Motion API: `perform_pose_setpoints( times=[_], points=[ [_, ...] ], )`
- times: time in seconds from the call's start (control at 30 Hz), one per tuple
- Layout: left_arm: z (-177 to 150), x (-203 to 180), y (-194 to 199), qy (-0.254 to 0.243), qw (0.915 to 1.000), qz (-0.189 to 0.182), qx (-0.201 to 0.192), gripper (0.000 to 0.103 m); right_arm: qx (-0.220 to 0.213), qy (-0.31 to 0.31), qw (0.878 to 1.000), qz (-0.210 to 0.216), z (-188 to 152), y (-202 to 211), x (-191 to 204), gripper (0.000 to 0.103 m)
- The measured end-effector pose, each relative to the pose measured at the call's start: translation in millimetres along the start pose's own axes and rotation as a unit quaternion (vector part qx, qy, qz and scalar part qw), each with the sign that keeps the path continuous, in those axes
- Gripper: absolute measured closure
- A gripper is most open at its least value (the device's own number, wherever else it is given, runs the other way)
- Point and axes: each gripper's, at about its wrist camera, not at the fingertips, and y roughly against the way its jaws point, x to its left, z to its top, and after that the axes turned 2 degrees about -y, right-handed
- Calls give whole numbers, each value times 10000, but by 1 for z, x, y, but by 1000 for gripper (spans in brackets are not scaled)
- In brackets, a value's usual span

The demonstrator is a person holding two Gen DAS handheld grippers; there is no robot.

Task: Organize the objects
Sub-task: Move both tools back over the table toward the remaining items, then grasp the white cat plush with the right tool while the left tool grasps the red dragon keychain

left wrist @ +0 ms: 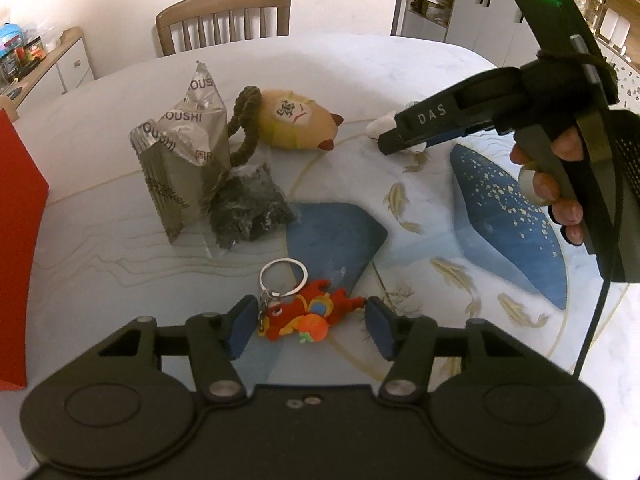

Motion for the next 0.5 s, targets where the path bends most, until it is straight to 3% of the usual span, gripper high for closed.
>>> perform_pose_setpoints(
  times=[0.5],
  points=[
    [2, 9, 2, 271, 9995, -184, -12, 47, -240, 79, 9994, 247, -8, 37, 8, 65]
  ],
)
